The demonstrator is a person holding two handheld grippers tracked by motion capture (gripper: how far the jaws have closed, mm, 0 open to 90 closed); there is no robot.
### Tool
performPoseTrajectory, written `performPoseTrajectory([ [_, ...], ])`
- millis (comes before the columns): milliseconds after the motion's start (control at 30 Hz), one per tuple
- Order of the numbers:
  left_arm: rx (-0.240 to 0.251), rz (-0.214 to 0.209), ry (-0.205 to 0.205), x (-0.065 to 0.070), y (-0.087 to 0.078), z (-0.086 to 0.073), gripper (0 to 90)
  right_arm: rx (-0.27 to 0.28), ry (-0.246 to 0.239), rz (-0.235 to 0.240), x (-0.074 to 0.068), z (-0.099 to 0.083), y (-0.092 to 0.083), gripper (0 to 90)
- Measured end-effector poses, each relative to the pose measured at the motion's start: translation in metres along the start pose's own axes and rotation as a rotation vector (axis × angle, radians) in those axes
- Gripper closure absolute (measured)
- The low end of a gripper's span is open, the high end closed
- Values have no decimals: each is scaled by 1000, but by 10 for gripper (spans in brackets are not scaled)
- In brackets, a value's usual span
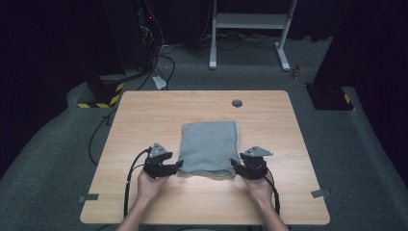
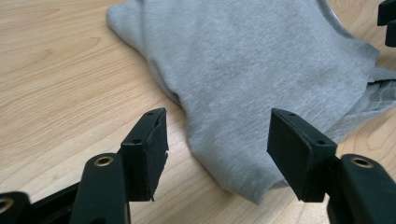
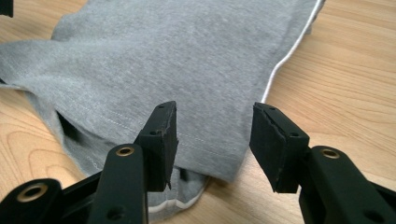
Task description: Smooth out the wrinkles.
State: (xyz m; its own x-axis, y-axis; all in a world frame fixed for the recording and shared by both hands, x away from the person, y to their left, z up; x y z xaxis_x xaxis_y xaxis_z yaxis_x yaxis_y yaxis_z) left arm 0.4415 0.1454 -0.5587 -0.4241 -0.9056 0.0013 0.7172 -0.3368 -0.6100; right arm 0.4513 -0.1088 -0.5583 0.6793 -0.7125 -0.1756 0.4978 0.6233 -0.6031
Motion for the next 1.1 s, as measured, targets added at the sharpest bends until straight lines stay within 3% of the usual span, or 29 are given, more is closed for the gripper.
performPoseTrajectory([
  [767,70,13,-69,-23,-22,10,353,53,27,-22,16,6,-23,495],
  [1100,77,20,-94,-34,-29,11,351,81,49,-30,23,8,-33,497],
])
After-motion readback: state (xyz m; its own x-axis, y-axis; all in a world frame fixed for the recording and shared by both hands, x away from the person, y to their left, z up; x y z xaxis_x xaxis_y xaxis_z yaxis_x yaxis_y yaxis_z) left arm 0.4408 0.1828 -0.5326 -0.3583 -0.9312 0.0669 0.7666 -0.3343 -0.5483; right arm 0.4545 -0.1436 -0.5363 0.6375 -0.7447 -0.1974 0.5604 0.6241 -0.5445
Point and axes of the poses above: each handheld gripper's, and its own axes: y roughly forward along the jaws, z roughly out of its top, x roughly to its right, the point moved 10 cm from there along y, roughly forward along the jaws, and after that the axes turned 12 degrees about z, right-handed, at the moved point
